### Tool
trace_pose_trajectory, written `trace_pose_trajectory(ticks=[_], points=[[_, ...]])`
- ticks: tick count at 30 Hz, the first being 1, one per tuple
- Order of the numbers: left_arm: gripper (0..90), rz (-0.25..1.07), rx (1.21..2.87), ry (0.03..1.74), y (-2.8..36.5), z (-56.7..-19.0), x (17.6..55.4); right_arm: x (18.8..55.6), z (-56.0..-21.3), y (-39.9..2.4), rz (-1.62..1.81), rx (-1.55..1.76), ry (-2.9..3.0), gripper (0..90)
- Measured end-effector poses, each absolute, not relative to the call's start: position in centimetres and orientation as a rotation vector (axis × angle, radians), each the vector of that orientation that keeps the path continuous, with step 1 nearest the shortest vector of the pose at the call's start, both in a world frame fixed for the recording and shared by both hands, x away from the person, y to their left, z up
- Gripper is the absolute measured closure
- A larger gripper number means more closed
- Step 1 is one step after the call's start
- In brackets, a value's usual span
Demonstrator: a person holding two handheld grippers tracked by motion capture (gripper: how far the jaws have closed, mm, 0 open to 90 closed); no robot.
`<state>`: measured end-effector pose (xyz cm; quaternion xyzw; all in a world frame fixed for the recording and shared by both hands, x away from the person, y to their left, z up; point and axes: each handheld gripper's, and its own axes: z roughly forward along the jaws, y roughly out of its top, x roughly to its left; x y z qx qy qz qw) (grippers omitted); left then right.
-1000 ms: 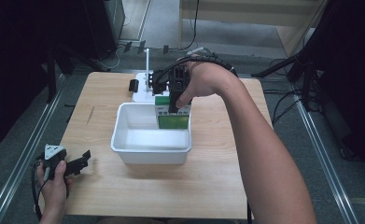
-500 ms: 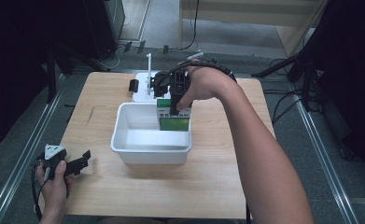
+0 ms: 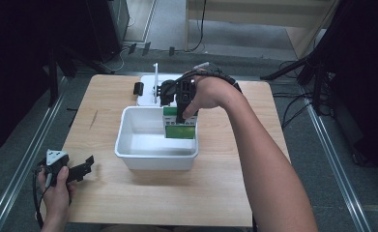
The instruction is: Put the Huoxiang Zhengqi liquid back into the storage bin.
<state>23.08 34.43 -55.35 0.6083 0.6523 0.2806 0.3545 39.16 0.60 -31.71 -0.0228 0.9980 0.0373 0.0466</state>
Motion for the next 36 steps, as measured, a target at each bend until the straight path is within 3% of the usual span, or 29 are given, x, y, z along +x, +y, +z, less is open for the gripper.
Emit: trace_pose_trajectory(ticks=[36], points=[[8.4,0.720,1.576,1.689,34.4,-55.3,23.0,40.0,-37.3,0.6,0.121,-0.080,3.077,64.2]])
